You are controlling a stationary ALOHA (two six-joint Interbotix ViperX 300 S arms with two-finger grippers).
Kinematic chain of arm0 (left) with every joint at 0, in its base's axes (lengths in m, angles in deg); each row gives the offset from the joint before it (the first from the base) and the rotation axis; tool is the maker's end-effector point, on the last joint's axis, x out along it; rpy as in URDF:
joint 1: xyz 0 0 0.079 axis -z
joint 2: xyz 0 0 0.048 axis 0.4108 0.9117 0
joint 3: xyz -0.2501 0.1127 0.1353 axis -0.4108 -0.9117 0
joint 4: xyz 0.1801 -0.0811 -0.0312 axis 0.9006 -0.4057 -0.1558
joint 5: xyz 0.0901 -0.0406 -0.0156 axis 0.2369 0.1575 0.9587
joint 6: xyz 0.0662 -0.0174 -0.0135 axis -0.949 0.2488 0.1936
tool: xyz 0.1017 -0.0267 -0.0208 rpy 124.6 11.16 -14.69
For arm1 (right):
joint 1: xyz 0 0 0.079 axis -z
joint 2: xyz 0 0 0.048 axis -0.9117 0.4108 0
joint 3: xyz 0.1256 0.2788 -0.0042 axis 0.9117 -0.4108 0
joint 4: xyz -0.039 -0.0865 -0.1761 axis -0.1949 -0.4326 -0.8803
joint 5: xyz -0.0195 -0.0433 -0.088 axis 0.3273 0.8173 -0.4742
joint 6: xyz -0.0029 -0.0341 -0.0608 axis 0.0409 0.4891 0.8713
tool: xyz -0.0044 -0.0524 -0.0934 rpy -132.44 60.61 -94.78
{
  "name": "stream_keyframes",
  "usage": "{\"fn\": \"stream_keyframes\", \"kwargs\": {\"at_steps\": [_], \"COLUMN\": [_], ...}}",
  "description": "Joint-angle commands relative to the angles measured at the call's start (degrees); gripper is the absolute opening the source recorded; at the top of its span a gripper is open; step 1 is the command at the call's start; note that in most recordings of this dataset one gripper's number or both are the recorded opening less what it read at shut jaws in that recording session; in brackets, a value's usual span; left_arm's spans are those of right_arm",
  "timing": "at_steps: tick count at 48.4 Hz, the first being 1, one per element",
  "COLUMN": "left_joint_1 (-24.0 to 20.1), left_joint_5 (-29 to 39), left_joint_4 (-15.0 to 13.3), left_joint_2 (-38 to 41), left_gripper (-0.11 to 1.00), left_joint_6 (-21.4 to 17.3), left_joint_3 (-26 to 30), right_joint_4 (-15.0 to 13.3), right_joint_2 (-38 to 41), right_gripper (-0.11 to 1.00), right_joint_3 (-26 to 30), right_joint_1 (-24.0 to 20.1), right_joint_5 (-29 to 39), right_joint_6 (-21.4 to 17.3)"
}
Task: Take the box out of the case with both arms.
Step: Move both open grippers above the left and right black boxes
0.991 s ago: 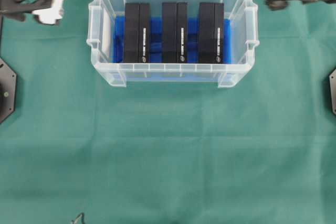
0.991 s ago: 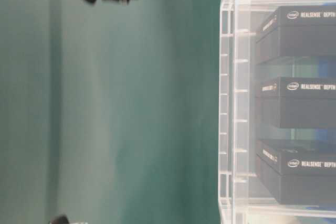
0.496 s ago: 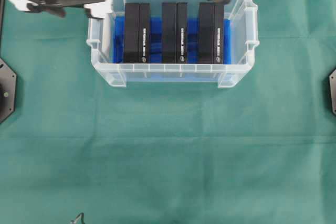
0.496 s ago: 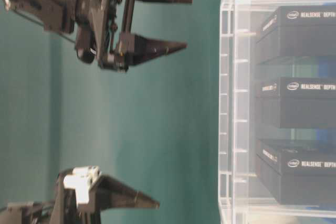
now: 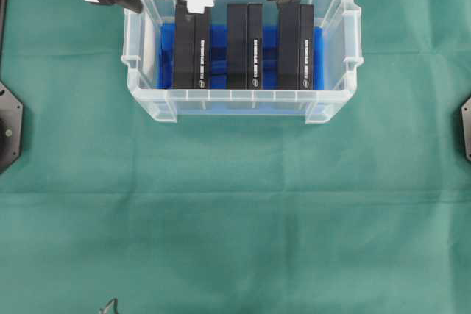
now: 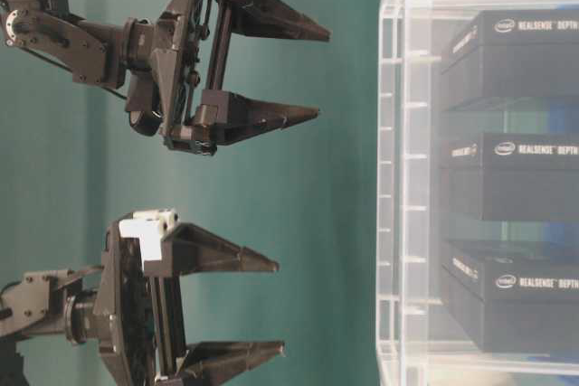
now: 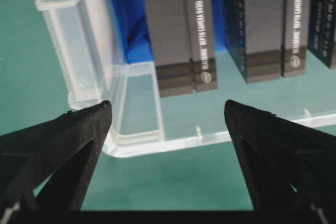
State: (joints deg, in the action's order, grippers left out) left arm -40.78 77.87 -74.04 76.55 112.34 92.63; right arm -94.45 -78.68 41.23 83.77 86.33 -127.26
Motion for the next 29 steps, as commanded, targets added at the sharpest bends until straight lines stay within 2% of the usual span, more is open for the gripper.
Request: {"fn": "stream_keyframes", "kwargs": {"at_steps": [1, 29], "left_joint_1": [0.35, 0.62], "left_joint_5": [-0.09, -0.18], "left_joint_4": [0.26, 0.35], "left_joint_2": [-0.18, 1.58], "left_gripper": [0.92, 0.92], "left_joint_6": [0.09, 0.18], "left_joint_3": [2.02, 2.55], "right_joint_4": [-0.09, 0.26], "right_joint_2": [-0.79, -0.79], "right_gripper": [0.96, 0.96], "right_joint_3": [1.49, 1.41], "right_joint_1": [-0.26, -0.97], "right_joint_5": [-0.09, -0.09], "right_joint_6": [-0.09, -1.32]}}
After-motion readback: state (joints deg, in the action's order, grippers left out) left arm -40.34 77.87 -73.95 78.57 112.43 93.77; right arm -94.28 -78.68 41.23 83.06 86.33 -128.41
